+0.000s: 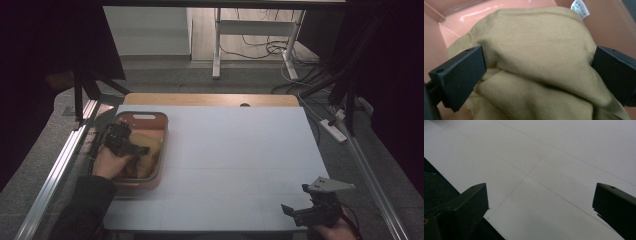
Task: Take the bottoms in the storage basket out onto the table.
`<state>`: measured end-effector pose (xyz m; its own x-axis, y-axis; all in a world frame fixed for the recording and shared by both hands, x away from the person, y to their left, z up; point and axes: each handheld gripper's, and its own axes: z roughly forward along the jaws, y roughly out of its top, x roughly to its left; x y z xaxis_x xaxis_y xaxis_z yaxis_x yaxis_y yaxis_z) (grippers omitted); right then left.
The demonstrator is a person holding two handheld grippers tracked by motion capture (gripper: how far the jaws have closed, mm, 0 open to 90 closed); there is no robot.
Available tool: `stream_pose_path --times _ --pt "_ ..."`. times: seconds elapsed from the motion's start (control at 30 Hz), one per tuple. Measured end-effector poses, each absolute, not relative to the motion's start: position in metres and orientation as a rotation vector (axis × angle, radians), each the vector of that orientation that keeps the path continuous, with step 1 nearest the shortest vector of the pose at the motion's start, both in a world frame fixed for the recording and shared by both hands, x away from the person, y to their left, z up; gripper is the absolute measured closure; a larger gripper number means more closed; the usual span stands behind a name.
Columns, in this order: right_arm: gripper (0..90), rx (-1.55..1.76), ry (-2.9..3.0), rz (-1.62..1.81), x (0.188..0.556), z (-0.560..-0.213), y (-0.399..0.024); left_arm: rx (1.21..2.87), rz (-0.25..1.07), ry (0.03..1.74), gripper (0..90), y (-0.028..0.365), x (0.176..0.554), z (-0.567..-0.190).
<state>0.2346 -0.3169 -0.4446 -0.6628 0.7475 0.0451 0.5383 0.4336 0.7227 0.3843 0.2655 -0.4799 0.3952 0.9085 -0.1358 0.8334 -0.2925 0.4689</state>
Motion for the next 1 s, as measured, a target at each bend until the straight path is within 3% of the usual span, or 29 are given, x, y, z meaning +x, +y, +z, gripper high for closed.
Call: stream_pose_path --times 0.67,1.0 --pt "0.5 1.099 2.415 1.049 0.234 -0.445 -0.316 2.319 0.083 1.522 0.0 0.256 0.399 -0.507" --pt "0.5 1.097 2.418 1.045 0.234 -0.445 -0.315 2.407 0.124 1.563 1.1 0.245 0.408 -0.510"
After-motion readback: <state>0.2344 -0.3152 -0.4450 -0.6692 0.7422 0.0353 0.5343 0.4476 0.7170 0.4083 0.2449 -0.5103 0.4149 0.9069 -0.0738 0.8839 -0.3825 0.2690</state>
